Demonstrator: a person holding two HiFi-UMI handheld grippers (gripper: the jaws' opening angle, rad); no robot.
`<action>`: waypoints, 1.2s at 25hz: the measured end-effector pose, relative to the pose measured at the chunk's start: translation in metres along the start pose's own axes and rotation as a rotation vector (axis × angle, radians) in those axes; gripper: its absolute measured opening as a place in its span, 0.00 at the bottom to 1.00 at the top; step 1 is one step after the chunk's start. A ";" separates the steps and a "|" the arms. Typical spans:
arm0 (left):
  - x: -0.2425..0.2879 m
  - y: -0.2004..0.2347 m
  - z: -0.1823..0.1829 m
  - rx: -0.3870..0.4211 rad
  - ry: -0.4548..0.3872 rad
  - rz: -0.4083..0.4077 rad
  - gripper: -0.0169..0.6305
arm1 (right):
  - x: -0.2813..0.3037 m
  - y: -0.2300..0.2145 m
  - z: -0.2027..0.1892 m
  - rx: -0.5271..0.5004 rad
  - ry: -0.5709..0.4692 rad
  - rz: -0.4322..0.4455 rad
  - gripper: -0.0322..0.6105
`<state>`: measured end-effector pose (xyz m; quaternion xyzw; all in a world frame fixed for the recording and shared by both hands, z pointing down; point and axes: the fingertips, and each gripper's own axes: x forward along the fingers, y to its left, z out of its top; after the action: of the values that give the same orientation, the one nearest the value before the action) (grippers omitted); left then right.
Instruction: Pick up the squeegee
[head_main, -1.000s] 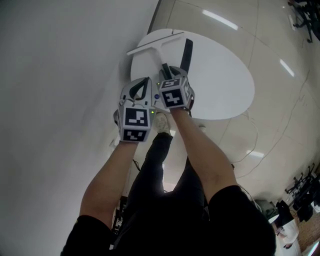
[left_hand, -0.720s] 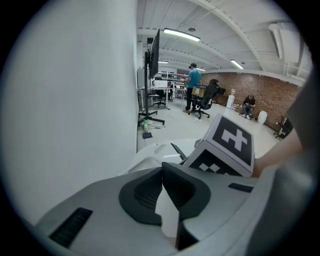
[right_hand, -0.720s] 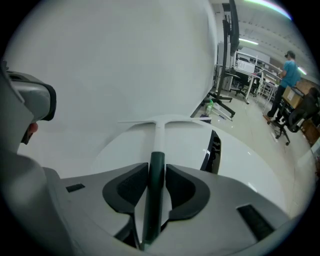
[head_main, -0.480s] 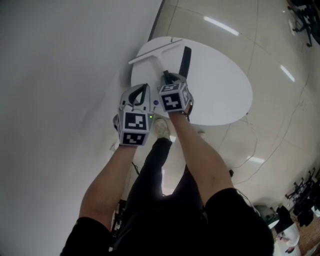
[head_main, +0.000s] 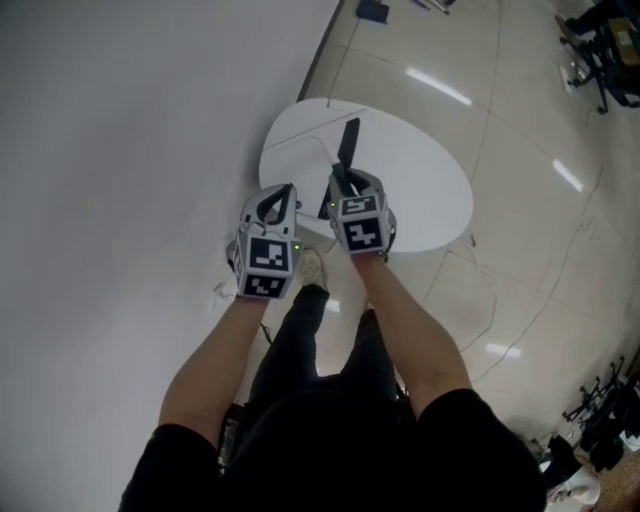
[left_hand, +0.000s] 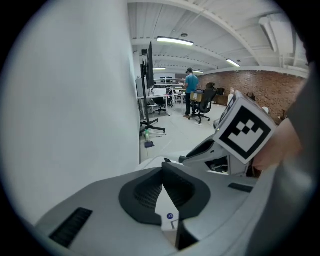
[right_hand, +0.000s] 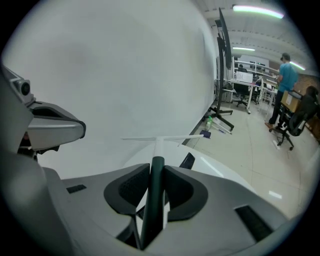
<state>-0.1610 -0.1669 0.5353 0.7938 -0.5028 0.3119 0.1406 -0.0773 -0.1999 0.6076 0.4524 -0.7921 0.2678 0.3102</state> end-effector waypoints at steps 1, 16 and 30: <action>-0.006 -0.007 0.006 0.001 -0.013 0.005 0.03 | -0.015 -0.005 0.000 -0.006 -0.013 0.002 0.20; -0.089 -0.187 0.069 0.104 -0.185 -0.035 0.03 | -0.250 -0.102 -0.034 -0.109 -0.179 0.013 0.21; -0.156 -0.243 0.118 0.155 -0.299 -0.019 0.03 | -0.359 -0.092 -0.030 -0.189 -0.291 0.035 0.20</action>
<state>0.0495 -0.0086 0.3670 0.8445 -0.4852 0.2267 0.0056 0.1543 -0.0224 0.3773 0.4415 -0.8580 0.1292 0.2285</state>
